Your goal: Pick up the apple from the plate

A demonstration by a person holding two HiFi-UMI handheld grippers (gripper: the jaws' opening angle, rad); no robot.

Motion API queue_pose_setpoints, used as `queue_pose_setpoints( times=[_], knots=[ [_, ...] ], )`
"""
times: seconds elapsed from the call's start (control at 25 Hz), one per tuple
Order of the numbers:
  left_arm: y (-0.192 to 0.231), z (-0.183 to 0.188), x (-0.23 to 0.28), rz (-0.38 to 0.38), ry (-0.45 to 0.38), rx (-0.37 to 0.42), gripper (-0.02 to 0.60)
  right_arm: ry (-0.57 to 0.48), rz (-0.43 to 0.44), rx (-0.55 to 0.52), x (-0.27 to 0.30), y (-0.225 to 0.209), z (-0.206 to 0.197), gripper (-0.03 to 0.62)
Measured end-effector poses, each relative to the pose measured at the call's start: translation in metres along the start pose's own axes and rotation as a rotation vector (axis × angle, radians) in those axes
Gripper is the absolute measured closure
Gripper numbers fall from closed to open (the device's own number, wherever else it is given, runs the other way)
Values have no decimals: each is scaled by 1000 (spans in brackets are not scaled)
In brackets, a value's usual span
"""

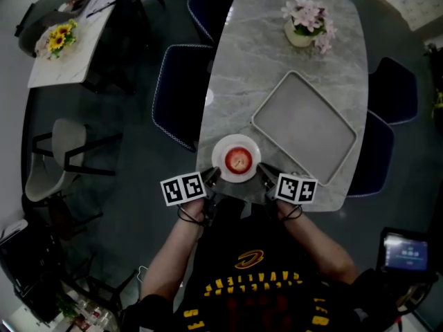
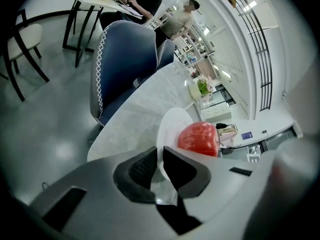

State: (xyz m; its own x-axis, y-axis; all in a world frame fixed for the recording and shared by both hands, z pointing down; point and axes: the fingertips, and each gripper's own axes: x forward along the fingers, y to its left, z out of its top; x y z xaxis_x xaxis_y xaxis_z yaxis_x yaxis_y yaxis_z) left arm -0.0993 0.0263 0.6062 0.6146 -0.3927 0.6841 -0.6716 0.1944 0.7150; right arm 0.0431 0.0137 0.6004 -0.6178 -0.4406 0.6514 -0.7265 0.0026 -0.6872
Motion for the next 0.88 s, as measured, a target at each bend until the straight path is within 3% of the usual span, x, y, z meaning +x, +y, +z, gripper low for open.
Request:
queue_pose_setpoints(
  times=[0.32,0.88],
  knots=[
    [31,3,-1,34,-22,-36,538,32,13,4,26,3,-14,560],
    [53,-3,6,74,6,-27,538,71,-18,-16,42,-6,-30,560]
  ],
)
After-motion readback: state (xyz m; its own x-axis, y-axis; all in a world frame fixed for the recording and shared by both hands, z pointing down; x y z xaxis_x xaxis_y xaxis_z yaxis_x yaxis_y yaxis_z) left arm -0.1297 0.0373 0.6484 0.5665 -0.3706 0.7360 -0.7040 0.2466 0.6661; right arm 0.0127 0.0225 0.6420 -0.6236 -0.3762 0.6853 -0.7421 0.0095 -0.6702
